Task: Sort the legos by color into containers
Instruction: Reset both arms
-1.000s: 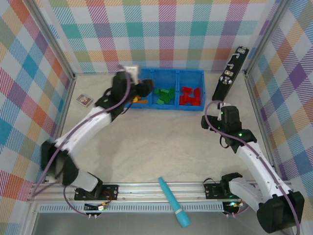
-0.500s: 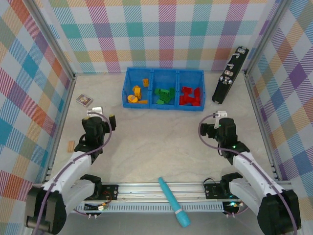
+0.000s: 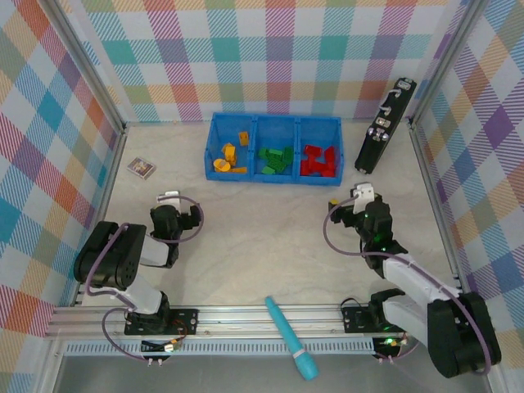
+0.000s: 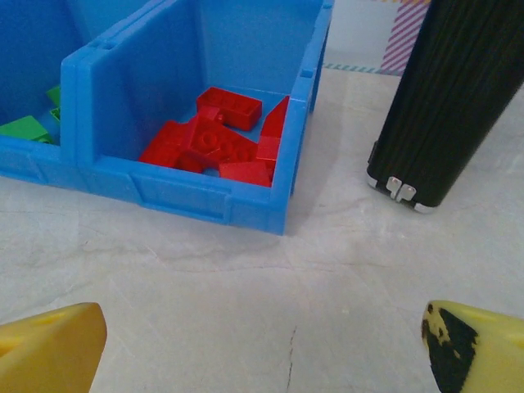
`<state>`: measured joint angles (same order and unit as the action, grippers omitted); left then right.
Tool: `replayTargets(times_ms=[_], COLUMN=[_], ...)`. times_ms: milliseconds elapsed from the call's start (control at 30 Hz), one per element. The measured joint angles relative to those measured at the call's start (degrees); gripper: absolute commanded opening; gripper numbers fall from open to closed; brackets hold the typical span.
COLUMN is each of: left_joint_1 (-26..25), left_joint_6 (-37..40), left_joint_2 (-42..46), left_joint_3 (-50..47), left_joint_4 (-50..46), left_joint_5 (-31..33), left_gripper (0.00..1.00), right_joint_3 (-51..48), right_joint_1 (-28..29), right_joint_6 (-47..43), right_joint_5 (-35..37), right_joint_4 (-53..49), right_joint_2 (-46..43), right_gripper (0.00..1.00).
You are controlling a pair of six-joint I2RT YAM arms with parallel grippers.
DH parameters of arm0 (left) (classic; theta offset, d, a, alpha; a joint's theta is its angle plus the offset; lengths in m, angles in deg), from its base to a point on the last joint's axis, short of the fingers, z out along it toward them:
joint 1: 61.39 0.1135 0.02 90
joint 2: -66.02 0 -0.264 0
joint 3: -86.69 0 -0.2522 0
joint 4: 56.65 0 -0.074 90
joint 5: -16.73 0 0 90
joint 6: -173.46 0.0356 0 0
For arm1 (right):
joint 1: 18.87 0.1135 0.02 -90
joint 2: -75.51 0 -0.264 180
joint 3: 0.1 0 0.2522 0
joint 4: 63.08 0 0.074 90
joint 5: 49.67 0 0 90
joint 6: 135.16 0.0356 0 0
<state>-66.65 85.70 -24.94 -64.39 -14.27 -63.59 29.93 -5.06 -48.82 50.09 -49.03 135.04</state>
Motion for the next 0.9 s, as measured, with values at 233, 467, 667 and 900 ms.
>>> replayTargets(times_ms=[233,467,667,900], left_joint_1=[1.0,1.0,1.0,1.0], left_joint_6=[0.0,0.0,0.0,0.0], left_joint_2=[0.0,0.0,0.0,0.0], left_joint_3=[8.9,8.9,8.9,8.9], left_joint_4=[-5.2,-7.0,-7.4,-8.0], left_joint_5=[-3.2,-4.0,-4.3,-4.3], left_gripper=[1.00,1.00,1.00,1.00], right_joint_3=[2.5,6.5,5.7,7.2], right_joint_1=[-2.5,-7.8,-13.9,-14.0], right_joint_6=[-4.3,-2.7,1.6,3.0], right_joint_5=[-2.6,-6.4,-8.9,-11.0], right_joint_4=[7.0,13.8,17.1,17.2], right_joint_2=[12.9,23.3,28.8,28.8], right_gripper=[0.99,0.99,0.99,0.99])
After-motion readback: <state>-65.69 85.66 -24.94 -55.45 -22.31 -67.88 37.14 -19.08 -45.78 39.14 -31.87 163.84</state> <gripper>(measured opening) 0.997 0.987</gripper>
